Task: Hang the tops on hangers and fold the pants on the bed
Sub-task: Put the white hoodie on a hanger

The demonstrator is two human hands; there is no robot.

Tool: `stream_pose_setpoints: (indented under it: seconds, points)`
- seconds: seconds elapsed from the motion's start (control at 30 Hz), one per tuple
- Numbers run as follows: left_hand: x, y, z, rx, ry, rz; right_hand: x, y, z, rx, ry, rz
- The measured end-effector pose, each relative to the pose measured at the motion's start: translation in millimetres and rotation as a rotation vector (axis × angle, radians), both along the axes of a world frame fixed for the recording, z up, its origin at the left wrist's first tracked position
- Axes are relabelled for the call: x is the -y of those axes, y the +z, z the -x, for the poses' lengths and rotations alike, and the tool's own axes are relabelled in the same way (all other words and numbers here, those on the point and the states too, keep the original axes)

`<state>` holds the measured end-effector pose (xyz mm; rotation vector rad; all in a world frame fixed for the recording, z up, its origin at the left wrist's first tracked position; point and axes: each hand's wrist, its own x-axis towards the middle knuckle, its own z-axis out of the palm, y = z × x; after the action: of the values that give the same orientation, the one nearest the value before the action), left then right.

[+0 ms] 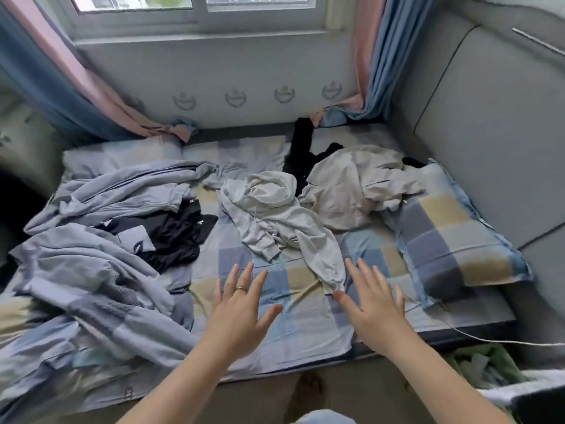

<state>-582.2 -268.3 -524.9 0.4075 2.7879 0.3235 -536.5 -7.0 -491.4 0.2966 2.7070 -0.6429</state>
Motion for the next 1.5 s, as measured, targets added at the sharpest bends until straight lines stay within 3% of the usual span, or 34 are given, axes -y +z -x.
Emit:
stream_pose_setpoints:
  seconds: [0.33, 0.5, 0.7, 1.0, 1.13, 1.27, 1.37, 1.5]
  points:
    - [-76, -23, 116, 0.12, 0.017, -0.047, -62, -31, 95, 0.112, -0.018, 0.021]
    - [-87, -68, 174, 0.166, -0.039, -0.024, -74, -76, 127, 0.133, -0.095, 0.05]
    - [-80, -186, 267, 0.197, -0.136, 0.01, -67, -197, 204, 0.185, -0.156, 0.016]
    - [-59, -406, 381, 0.543, -0.251, 0.146, -17, -397, 316, 0.397, -0.143, 0.15]
    - [-67, -489, 414, 0.452, -0.237, 0.142, 6, -479, 367, 0.39, -0.021, 0.143]
    - [-73, -537, 427, 0.297, -0.135, 0.162, 24, -537, 411, 0.28, 0.066, -0.074]
    - [-83, -563, 427, 0.166, -0.033, 0.122, 28, -568, 431, 0.227, 0.024, -0.207]
    - [-105, -580, 423, 0.125, 0.185, -0.003, 32, -592, 438, 0.109, -0.079, -0.28]
